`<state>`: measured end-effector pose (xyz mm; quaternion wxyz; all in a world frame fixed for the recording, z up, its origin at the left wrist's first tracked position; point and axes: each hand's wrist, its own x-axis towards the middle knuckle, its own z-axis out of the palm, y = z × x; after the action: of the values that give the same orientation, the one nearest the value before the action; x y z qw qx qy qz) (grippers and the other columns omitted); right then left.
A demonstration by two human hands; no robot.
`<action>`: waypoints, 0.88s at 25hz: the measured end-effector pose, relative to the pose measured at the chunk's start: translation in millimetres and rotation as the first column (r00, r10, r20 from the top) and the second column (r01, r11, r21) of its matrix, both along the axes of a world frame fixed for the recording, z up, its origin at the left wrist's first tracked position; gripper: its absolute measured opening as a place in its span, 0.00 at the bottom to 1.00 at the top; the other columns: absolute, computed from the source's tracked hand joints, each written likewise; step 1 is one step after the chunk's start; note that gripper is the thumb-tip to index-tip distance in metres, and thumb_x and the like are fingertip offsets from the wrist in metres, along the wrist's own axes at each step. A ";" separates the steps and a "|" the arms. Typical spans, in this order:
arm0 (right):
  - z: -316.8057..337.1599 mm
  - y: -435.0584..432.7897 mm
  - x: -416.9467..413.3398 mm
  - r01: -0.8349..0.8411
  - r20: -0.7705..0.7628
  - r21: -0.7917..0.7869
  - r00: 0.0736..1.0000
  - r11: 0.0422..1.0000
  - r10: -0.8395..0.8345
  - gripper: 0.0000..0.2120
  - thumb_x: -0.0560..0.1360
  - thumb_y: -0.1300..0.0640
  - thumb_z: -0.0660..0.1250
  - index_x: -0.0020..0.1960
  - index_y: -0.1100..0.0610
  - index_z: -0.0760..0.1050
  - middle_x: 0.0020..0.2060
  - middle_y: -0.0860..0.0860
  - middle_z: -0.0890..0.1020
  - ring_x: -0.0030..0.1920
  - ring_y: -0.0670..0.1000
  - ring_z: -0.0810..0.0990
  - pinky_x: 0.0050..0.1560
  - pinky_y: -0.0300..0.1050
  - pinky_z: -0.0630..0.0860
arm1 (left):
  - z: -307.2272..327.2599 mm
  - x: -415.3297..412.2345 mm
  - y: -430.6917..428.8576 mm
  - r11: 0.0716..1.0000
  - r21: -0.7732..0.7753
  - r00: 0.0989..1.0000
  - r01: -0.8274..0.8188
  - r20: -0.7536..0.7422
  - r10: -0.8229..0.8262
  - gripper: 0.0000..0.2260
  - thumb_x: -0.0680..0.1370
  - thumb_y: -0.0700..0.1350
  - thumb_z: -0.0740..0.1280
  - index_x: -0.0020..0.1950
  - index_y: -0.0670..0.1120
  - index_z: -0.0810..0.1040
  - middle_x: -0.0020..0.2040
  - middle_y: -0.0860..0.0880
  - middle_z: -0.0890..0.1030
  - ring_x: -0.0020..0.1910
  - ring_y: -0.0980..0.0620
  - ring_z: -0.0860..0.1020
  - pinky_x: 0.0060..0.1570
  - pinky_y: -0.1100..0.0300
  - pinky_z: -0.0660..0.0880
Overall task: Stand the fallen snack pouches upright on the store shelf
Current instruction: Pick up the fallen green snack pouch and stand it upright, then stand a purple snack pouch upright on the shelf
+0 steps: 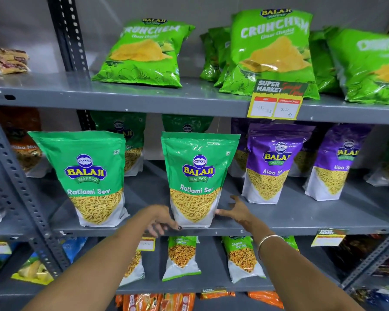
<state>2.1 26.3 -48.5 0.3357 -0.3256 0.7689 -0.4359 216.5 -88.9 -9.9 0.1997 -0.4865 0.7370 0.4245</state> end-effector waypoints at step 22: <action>-16.6 39.2 -246.5 -0.105 0.063 -0.164 0.991 0.981 0.116 0.28 0.62 0.67 0.77 0.60 0.67 0.72 0.60 0.63 0.79 0.53 0.53 0.77 0.60 0.54 0.74 | -75.4 -288.3 55.2 0.811 0.092 0.514 -0.578 -0.730 0.450 0.27 0.47 0.52 0.75 0.42 0.51 0.71 0.57 0.37 0.80 0.56 0.39 0.79 0.58 0.39 0.75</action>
<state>-244.4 65.5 -65.1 0.3598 -0.3777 0.6993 -0.4887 -71.8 -33.6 -85.3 -0.2828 -0.4892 0.6074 0.5584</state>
